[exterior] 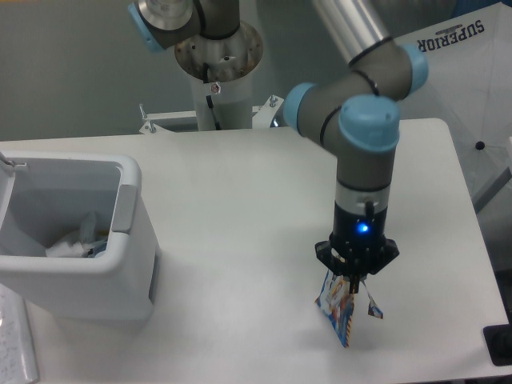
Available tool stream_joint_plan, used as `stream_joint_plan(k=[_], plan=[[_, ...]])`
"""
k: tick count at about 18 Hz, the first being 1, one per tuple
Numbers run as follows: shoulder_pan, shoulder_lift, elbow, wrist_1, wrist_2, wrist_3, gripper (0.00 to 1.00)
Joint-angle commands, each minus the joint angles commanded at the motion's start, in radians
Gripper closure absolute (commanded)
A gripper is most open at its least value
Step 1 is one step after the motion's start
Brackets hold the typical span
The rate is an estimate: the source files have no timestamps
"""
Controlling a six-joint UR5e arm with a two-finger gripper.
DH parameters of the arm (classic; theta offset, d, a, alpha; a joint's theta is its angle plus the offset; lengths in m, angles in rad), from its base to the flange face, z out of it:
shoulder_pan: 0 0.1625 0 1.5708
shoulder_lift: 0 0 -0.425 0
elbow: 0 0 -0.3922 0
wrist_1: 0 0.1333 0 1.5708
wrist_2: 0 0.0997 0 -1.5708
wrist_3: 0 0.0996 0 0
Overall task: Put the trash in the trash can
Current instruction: 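Lift the wrapper and carry it over the trash bin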
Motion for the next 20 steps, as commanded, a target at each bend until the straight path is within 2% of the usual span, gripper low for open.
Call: stream_joint_plan(k=[3, 10, 14, 17, 20], plan=[[-0.009, 0.034, 0.032, 0.002, -0.002, -0.092, 1.00], [-0.070, 0.149, 0.036, 0.000, -0.005, -0.252, 1.00], [-0.141, 0.204, 0.019, 0.000, -0.005, -0.339, 1.00], [-0.196, 0.241, 0.006, 0.000, -0.015, -0.356, 1.00], [-0.222, 0.319, -0.036, 0.000, -0.072, -0.333, 1.00]])
